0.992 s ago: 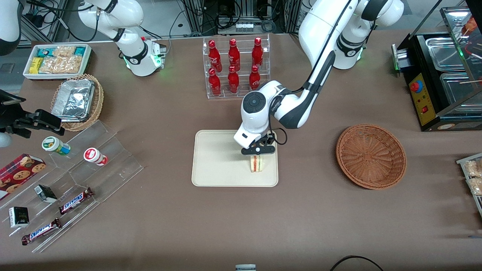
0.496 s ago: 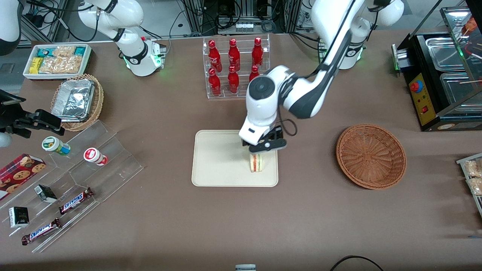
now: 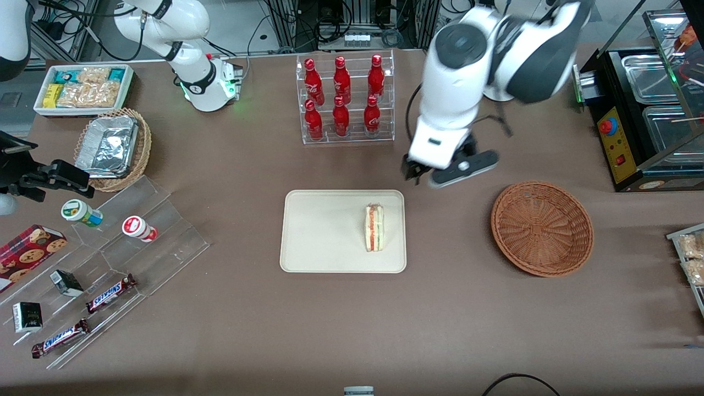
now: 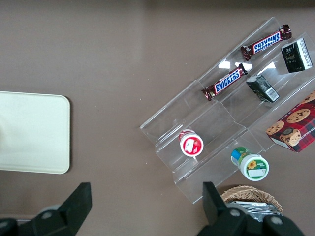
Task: Place sandwich from basket to tray
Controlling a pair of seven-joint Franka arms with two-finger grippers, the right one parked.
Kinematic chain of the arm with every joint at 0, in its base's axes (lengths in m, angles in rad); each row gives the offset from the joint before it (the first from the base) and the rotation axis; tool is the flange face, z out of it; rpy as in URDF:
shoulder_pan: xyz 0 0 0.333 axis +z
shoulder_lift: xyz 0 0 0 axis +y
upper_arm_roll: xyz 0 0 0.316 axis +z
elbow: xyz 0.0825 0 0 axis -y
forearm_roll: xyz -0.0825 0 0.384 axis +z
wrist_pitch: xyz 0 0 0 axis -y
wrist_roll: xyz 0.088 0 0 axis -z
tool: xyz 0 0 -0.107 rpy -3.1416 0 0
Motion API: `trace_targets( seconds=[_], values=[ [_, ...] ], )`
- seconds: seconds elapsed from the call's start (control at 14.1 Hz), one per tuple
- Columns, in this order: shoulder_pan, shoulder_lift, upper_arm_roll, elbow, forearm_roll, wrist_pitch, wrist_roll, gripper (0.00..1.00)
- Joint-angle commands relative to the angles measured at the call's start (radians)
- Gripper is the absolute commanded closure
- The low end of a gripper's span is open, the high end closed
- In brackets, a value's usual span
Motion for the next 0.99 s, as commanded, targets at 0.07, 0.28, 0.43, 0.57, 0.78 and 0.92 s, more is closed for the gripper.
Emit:
trace_targets(
  seconds=[0.07,0.28,0.43,0.57,0.78,0.92],
  values=[
    [0.07,-0.109,-0.005,-0.028,-0.013,-0.1,0.001,0.0],
    [0.157,-0.178,-0.004,-0.028,-0.013,-0.161,0.029,0.0],
    [0.221,-0.212,-0.004,-0.03,-0.016,-0.208,0.174,0.0],
    [0.281,-0.236,-0.002,-0.028,-0.018,-0.258,0.289,0.0],
    [0.387,-0.282,0.001,-0.028,-0.019,-0.305,0.456,0.0],
    [0.461,-0.311,0.001,-0.028,-0.021,-0.341,0.591,0.0]
  ],
)
